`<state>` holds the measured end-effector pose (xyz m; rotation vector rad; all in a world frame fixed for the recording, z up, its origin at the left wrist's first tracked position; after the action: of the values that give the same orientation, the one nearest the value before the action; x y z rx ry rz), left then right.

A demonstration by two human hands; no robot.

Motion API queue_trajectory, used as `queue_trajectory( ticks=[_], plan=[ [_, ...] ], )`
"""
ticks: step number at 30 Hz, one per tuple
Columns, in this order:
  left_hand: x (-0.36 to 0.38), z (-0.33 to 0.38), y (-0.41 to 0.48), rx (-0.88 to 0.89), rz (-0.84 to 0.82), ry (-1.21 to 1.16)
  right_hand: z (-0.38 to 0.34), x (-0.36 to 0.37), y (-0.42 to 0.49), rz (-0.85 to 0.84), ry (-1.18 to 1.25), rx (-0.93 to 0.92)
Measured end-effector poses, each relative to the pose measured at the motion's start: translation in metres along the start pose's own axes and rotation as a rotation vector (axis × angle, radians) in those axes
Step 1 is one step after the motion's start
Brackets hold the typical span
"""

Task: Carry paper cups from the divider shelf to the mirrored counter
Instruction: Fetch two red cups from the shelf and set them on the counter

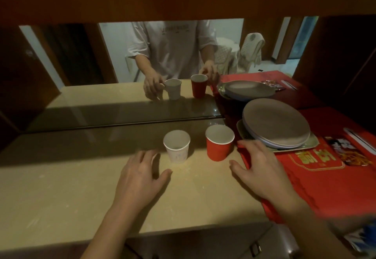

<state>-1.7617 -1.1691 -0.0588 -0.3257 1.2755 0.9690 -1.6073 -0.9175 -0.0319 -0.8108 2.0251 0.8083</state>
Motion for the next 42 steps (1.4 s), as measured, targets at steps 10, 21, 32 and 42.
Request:
queue_trajectory(
  ticks=[10,21,32,42],
  plan=[
    [-0.009,0.042,-0.039,0.162,-0.012,0.196,-0.008,-0.005,-0.04,-0.015,-0.287,-0.127],
    [-0.011,0.122,-0.065,0.46,-0.057,0.116,0.011,-0.064,-0.133,0.107,-0.393,0.109],
    [0.004,0.239,-0.166,0.898,-0.147,-0.106,0.052,-0.141,-0.326,0.235,-0.53,0.577],
    [0.015,0.373,-0.257,1.213,-0.197,-0.242,0.098,-0.21,-0.476,0.353,-0.609,0.884]
  ],
)
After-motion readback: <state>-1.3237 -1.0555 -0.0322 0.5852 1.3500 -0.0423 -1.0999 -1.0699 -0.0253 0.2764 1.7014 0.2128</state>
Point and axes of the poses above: each hand's wrist, its own y-axis towards the middle knuckle, its own x-axis out of the palm, z = x × y, the point moved 10 cm from there along y, towards the middle knuckle, and after that the axes turned 8 degrees about x, right-handed, at the moved point
